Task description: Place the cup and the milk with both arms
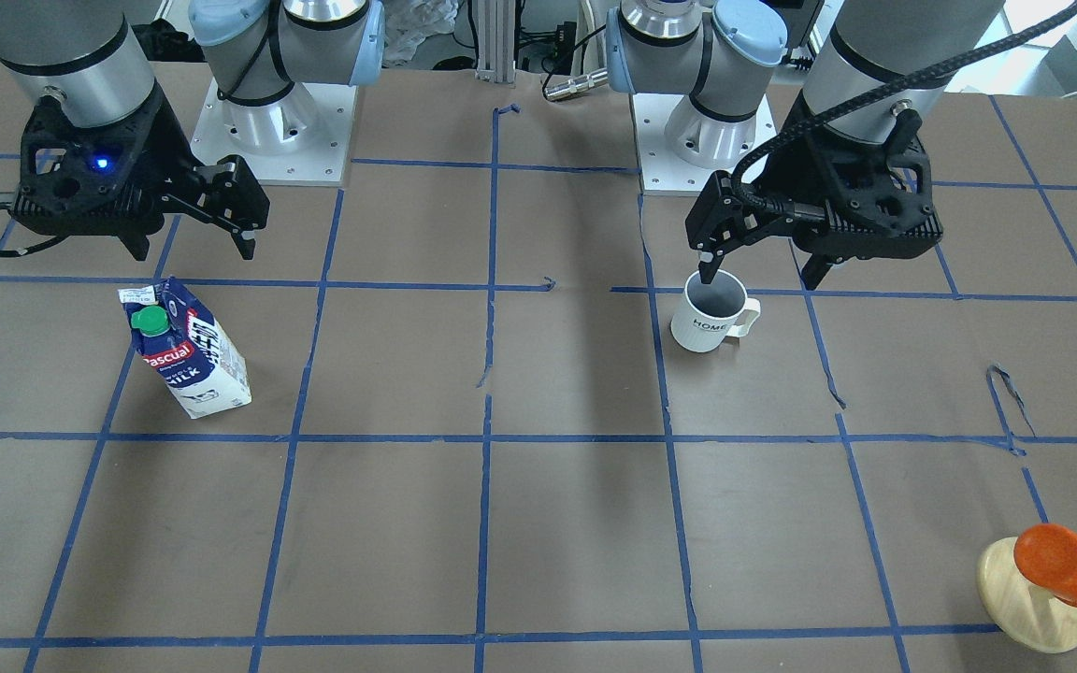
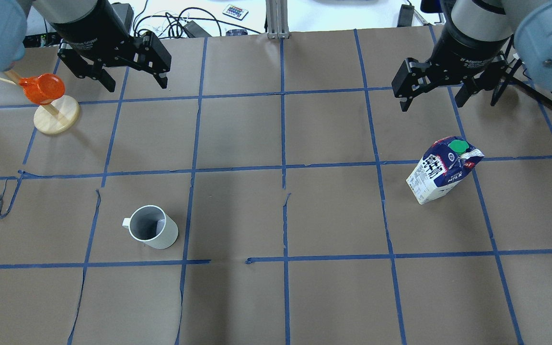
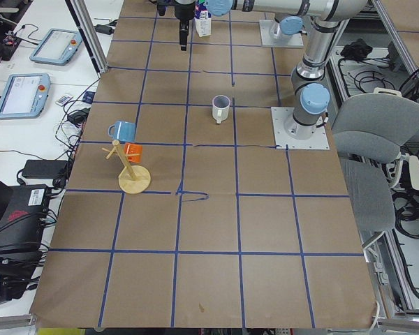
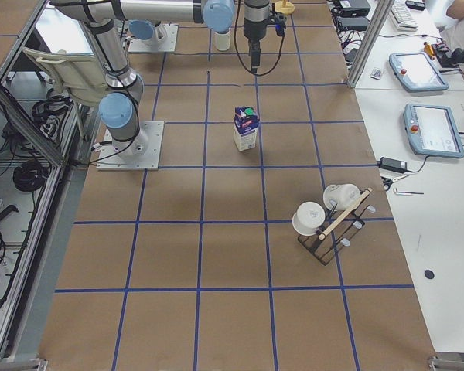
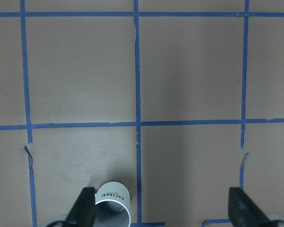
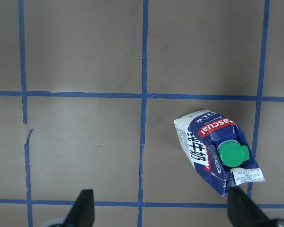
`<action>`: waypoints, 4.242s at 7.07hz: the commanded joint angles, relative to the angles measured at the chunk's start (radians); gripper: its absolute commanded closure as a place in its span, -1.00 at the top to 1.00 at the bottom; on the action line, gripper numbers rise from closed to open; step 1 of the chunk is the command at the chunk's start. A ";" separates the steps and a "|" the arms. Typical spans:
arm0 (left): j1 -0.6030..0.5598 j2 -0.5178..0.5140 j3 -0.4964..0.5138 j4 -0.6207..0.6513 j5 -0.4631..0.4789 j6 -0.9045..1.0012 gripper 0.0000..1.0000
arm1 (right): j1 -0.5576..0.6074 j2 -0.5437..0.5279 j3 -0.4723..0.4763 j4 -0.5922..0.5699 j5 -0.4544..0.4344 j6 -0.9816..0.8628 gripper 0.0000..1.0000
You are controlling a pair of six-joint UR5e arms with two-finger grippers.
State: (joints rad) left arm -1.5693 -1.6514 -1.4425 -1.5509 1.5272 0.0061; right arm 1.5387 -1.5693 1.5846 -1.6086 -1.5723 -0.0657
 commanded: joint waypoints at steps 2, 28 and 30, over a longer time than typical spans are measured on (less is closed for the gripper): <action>0.000 -0.001 0.001 0.000 -0.001 0.000 1.00 | 0.000 0.000 -0.003 -0.001 -0.002 -0.003 1.00; 0.149 0.062 -0.323 0.002 0.111 -0.317 1.00 | -0.192 0.031 0.230 -0.153 -0.078 -0.537 1.00; 0.155 0.067 -0.372 0.018 0.119 -0.388 1.00 | -0.192 0.047 0.265 -0.195 -0.077 -0.537 1.00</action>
State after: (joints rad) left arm -1.4189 -1.5872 -1.7786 -1.5450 1.6428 -0.3198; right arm 1.3465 -1.5339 1.8231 -1.7670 -1.6507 -0.6019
